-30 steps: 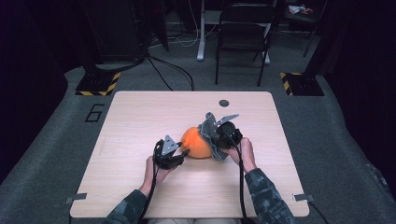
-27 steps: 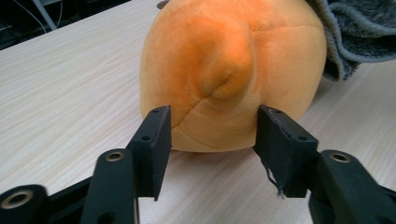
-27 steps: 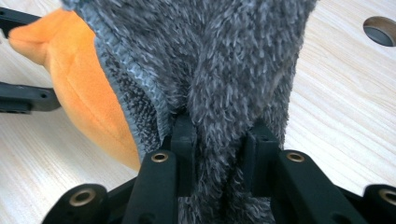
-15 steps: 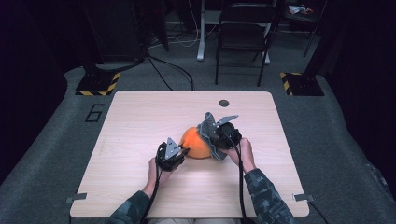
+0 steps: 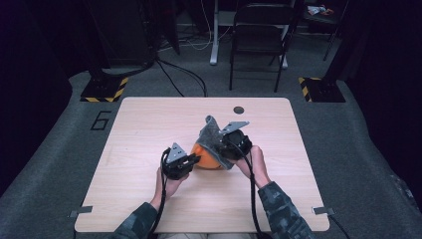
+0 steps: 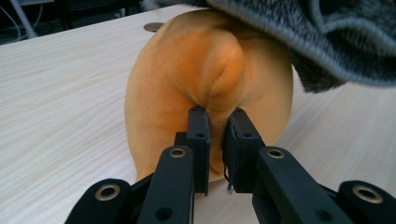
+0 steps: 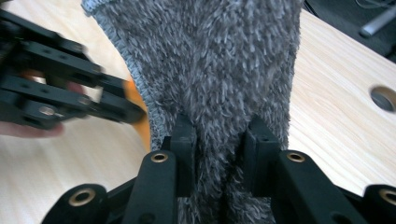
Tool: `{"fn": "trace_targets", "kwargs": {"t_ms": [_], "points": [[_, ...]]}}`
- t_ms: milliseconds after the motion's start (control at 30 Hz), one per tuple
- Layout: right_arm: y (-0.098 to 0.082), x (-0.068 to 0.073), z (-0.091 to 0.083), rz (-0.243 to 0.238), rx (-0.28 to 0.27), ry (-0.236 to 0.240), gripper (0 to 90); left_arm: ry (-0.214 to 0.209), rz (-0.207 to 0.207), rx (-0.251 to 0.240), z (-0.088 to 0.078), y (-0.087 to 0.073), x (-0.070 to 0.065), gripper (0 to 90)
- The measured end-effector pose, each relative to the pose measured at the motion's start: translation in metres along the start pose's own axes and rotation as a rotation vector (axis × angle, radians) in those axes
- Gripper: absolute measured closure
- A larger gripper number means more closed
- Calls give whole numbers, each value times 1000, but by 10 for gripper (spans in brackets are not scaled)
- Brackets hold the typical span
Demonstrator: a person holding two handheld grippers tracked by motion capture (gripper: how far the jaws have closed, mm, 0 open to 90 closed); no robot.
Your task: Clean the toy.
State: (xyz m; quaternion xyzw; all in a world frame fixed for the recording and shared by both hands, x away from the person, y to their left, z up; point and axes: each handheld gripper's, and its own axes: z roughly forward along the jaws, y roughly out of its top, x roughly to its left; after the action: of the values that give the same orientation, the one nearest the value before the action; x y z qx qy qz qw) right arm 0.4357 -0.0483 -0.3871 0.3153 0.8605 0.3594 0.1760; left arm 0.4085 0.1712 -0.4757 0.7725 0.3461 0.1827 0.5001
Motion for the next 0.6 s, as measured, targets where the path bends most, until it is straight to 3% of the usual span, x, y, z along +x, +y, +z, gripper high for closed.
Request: {"fn": "trace_targets", "kwargs": {"t_ms": [100, 200, 333, 367, 600], "points": [[1, 10, 7, -35, 14, -21, 690, 6, 7, 8, 1, 0, -1, 813], [-4, 10, 16, -41, 38, -54, 689, 17, 21, 13, 3, -3, 0, 812], [-10, 0, 21, -5, 52, -49, 687, 15, 29, 27, 4, -4, 2, 811], [-11, -4, 22, -16, 51, -49, 685, 16, 26, 27, 4, -4, 2, 810], [-23, -23, 28, 61, 113, -38, 683, 18, 22, 31, 5, -6, 5, 804]]}}
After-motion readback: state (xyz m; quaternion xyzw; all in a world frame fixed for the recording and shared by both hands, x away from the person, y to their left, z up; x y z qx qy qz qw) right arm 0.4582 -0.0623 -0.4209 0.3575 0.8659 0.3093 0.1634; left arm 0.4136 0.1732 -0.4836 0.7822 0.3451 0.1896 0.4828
